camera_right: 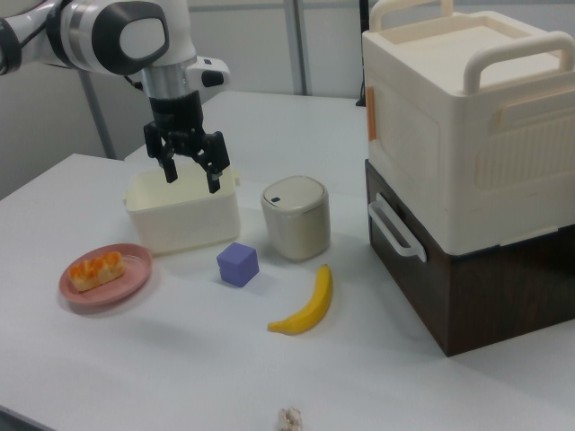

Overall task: Put the bread on the table
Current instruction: 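Move the open gripper over the bread roll on the pink plate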

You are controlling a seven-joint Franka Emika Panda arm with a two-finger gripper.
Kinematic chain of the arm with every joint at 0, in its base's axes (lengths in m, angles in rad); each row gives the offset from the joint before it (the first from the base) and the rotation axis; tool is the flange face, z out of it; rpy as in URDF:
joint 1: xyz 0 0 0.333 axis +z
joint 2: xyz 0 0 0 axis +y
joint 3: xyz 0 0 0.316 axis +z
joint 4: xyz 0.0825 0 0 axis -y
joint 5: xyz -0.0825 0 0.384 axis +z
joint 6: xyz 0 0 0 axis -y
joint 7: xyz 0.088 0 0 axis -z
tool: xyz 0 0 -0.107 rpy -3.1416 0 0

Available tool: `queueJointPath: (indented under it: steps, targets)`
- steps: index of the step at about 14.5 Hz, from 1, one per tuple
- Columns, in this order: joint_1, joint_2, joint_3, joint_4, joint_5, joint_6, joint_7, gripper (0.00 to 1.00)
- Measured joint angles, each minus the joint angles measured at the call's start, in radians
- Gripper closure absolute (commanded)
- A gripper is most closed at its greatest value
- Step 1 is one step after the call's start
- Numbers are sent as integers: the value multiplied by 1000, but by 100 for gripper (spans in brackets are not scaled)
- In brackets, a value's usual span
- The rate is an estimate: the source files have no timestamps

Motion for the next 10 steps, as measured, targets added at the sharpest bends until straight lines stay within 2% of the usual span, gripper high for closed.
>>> queueJointPath:
  steps: [3, 5, 8, 10]
  targets:
    - [14, -27, 4, -52, 0, 9, 0, 0]
    - [44, -64, 5, -125, 0, 66, 4, 0]
    - [98, -98, 7, -235, -1, 182, 76, 0]
    - [156, -109, 11, -298, -28, 243, 152, 0]
